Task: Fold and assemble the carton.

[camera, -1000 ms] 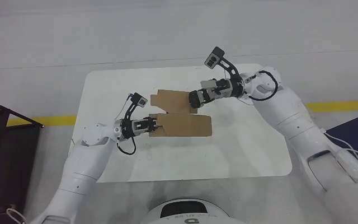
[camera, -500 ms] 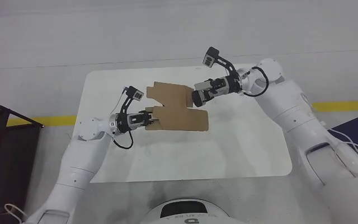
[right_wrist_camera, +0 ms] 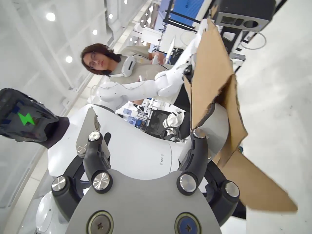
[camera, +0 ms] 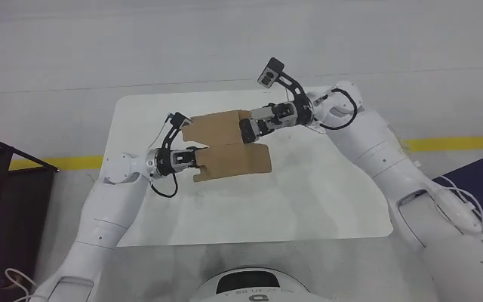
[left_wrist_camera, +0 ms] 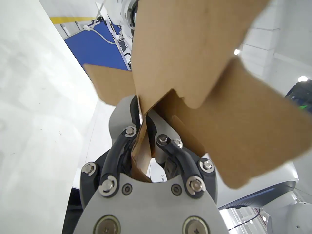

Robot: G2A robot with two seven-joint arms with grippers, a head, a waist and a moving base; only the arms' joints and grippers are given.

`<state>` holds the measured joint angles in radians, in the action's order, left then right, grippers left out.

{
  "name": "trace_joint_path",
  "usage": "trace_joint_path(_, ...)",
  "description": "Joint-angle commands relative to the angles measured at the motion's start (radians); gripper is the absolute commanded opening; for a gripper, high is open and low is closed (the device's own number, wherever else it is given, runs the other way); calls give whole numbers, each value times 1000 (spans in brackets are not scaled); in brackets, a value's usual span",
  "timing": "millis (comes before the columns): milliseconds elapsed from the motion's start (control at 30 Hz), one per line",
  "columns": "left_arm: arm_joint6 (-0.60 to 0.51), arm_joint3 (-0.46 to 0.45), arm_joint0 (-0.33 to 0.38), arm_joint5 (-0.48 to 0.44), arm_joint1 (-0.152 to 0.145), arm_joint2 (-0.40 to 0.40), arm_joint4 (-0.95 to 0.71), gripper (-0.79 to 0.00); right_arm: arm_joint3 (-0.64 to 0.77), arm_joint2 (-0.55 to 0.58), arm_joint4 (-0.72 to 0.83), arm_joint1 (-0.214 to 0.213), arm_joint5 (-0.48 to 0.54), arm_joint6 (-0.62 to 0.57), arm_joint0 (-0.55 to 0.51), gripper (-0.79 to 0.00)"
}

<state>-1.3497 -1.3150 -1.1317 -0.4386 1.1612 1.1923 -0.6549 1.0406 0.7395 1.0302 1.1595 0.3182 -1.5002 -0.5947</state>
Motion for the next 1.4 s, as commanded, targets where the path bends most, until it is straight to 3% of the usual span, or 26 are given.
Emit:
trace_joint_path(0,-6,2,0,0,-1,-1,0,-785,-8,5,31,9,-10,-11,2,-172)
trace_joint_path(267,-7,-5,-1,-9,-2,-10,13,-785,-26,-13,-94,30,-16,-18,21,-336)
trace_joint_path(400,-5,-10,-3,-10,-4,-12,26,-785,-32,-15,-154,36,-19,-20,35,-471)
trace_joint_path(500,4,-12,-7,-14,-6,-13,41,-785,-36,-13,-176,39,-29,-31,38,-514)
trace_joint_path(933,121,-82,-28,-57,-26,22,269,-785,-27,-10,-336,41,-81,1,60,-505)
trace_joint_path(1367,149,-139,-51,-72,-35,12,305,-785,-50,-22,-379,62,-87,15,69,-508)
